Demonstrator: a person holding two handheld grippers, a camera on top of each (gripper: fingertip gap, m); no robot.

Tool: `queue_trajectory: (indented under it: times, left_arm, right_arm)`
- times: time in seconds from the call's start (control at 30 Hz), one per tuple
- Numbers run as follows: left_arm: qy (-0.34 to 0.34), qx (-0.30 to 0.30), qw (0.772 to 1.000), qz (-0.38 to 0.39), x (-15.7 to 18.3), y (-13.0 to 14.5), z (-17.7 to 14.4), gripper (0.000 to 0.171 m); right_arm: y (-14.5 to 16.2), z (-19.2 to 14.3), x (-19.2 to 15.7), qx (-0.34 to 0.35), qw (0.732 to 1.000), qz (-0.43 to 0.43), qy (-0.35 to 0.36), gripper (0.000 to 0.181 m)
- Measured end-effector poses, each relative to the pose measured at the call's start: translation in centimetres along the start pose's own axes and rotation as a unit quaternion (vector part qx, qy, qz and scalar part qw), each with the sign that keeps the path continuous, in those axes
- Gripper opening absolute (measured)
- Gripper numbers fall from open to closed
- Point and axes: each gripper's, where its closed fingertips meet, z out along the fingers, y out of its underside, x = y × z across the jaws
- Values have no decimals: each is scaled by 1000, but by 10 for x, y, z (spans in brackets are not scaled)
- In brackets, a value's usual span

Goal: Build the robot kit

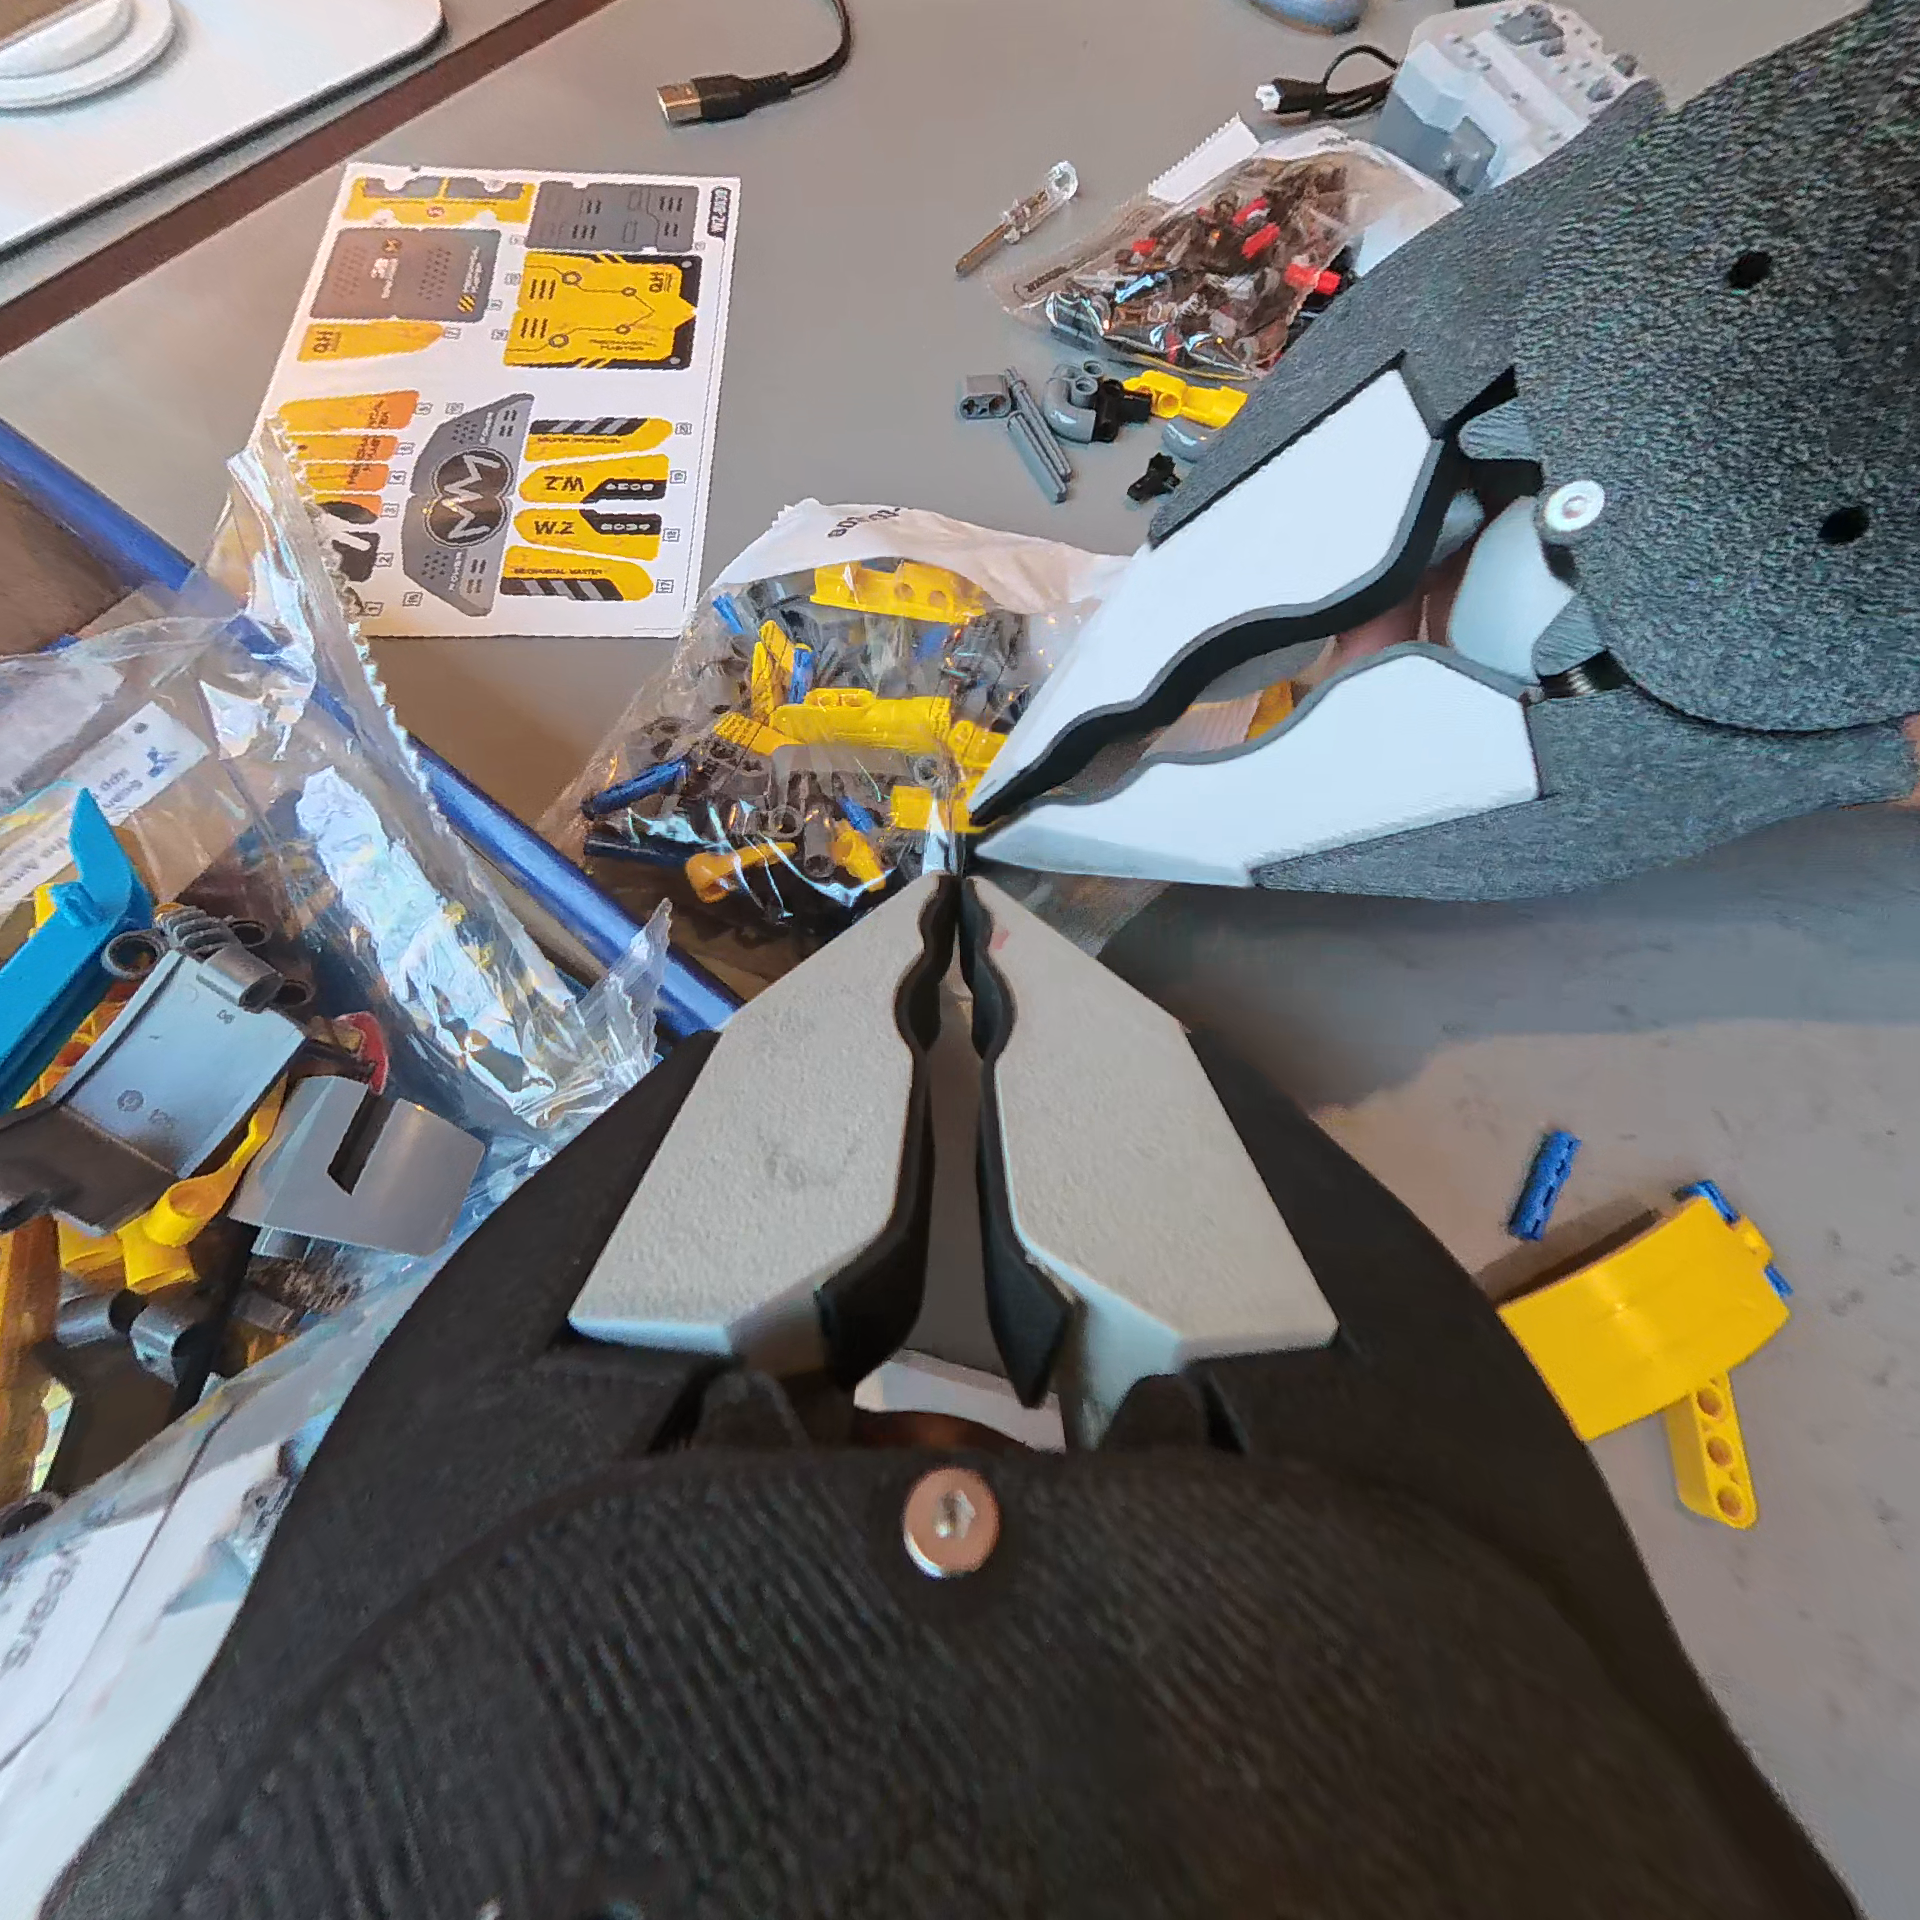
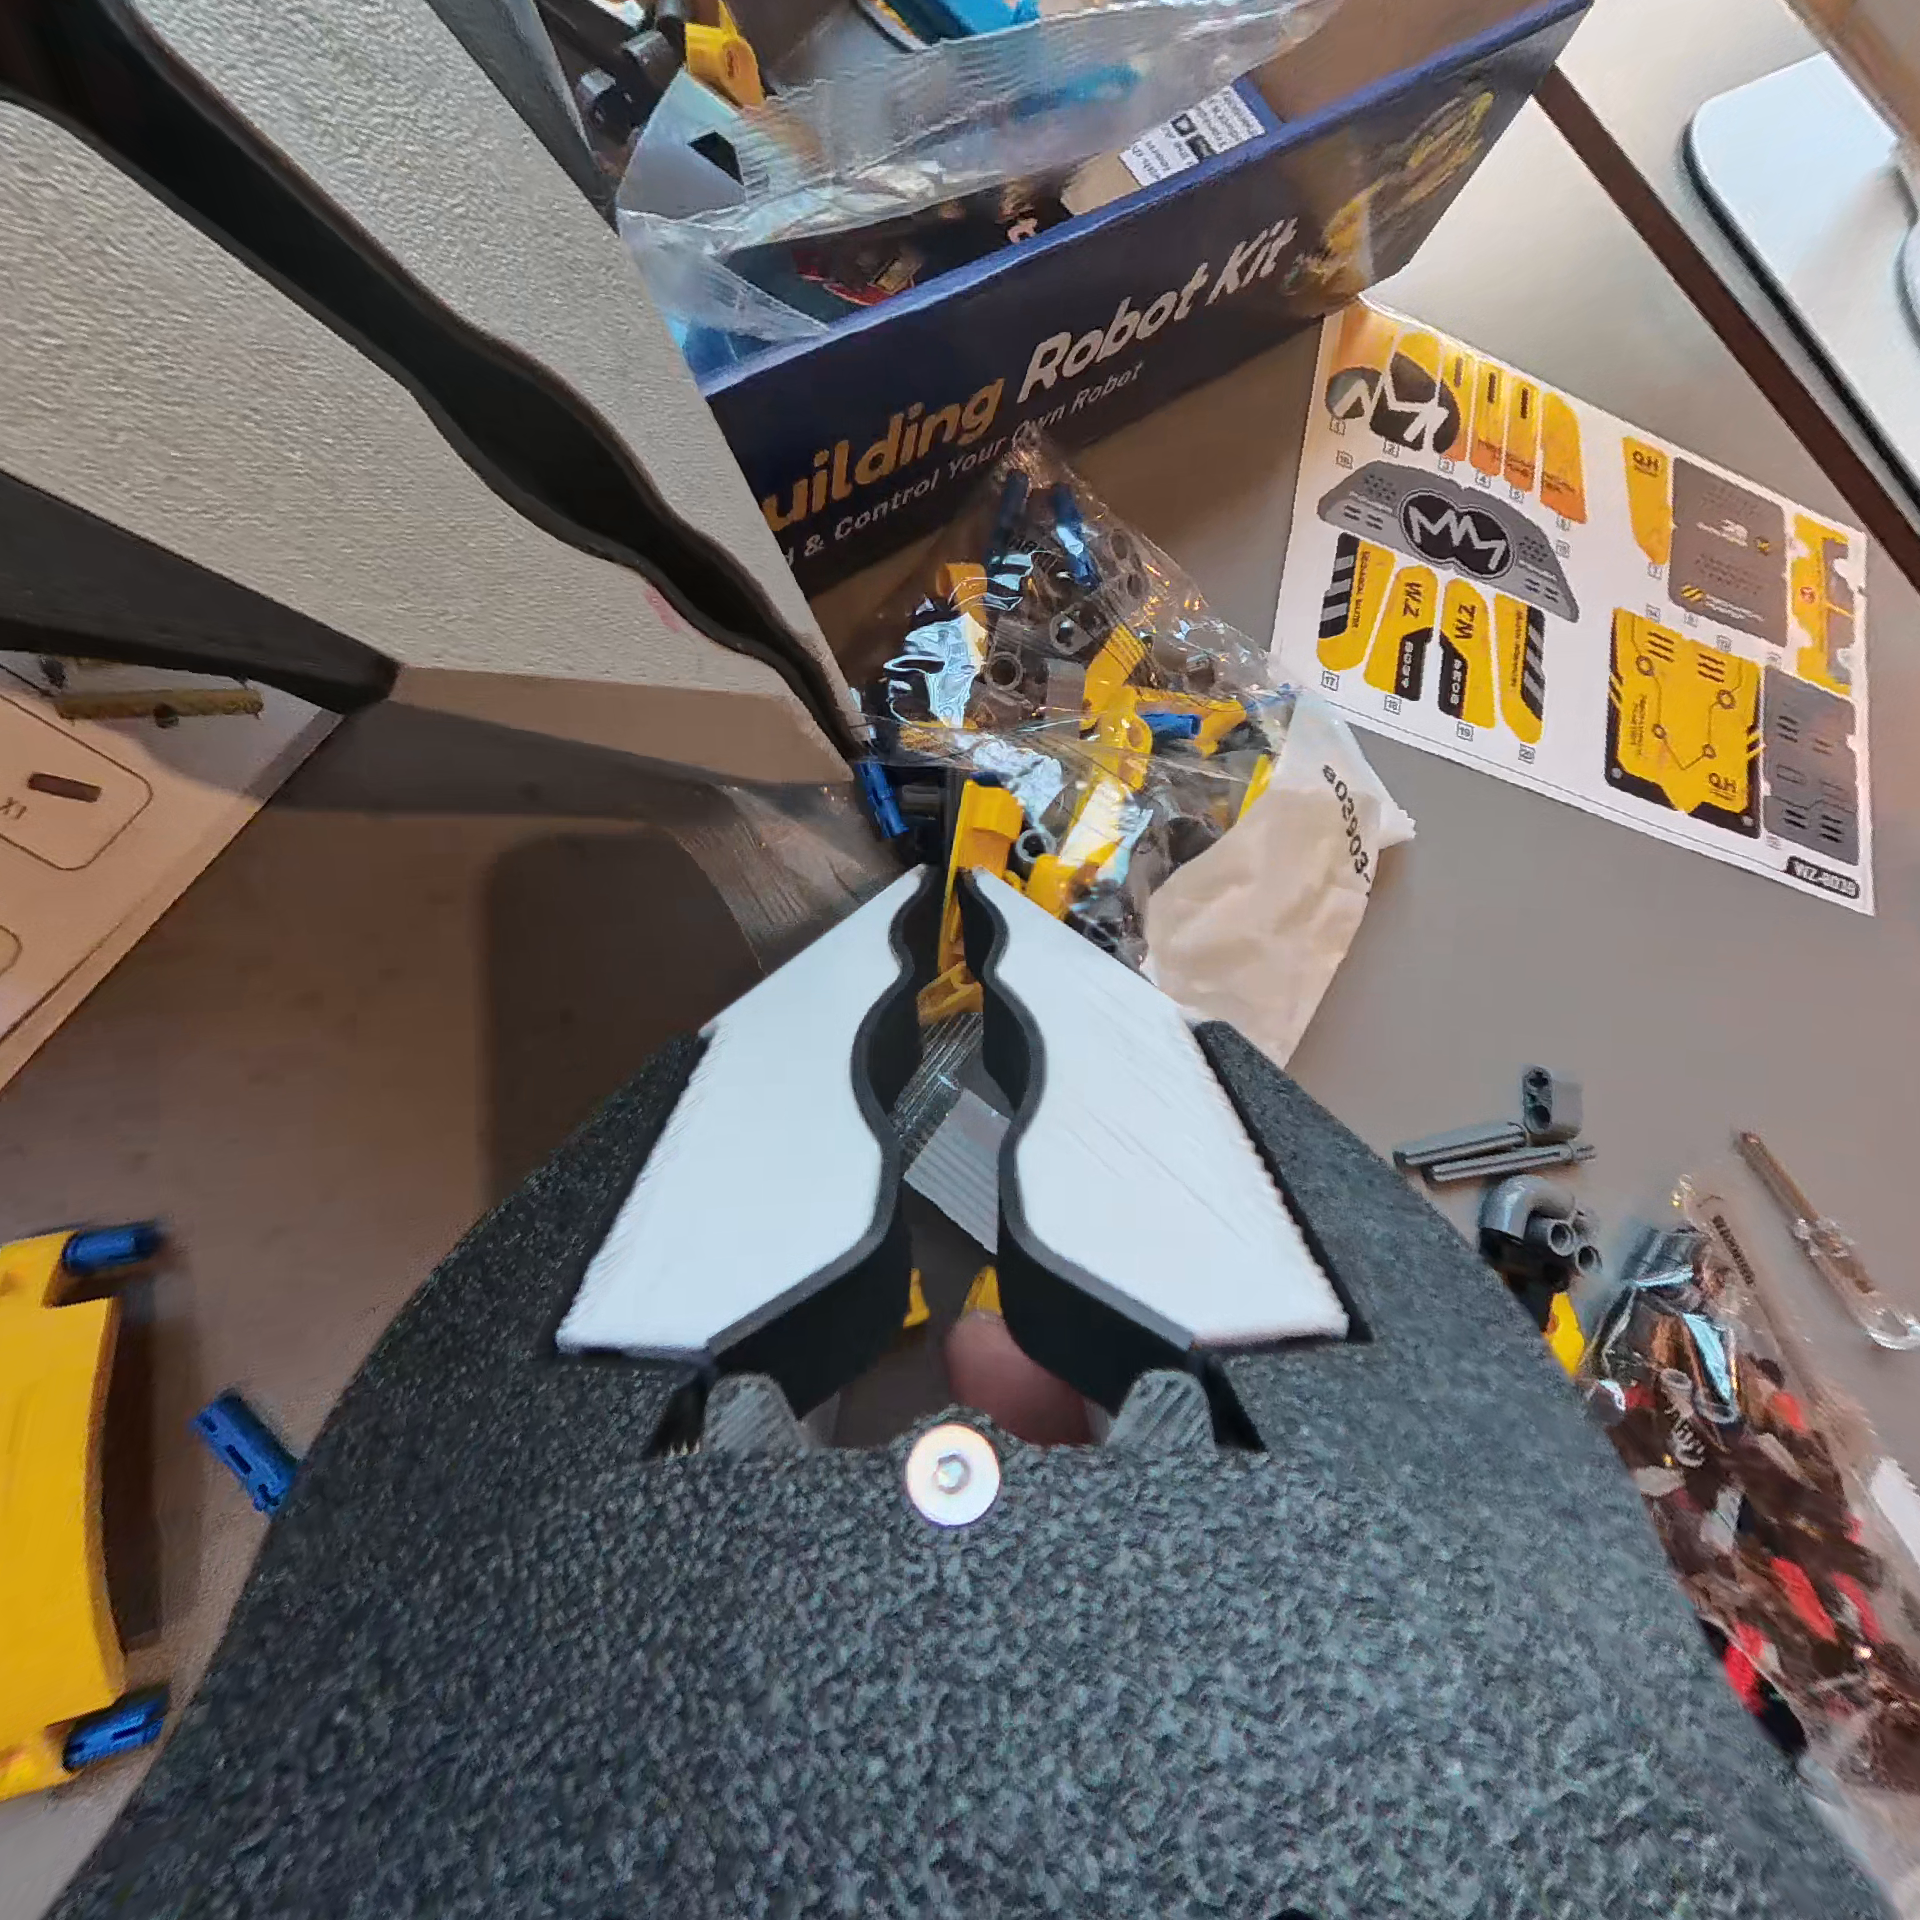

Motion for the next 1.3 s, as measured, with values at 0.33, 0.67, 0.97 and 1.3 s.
queue_trajectory:
  times: [0.33, 0.67, 0.97, 1.3]
  left_arm:
    - [22, -12, 1000, 13, 1, 3, -16, 9]
    - [3, -96, 993, 67, 10, 33, -5, 26]
    - [6, -95, 993, 63, 8, 32, -9, 26]
    - [-36, -116, 987, 107, 5, 39, -1, 21]
  right_arm:
    - [-8, -2, -14, 15, 998, -57, -12, 13]
    - [-10, -3, -17, 17, 998, -60, -14, 12]
    - [-13, 0, -23, 23, 999, -24, -37, 11]
    - [-14, 3, -20, 29, 997, 47, -57, 11]
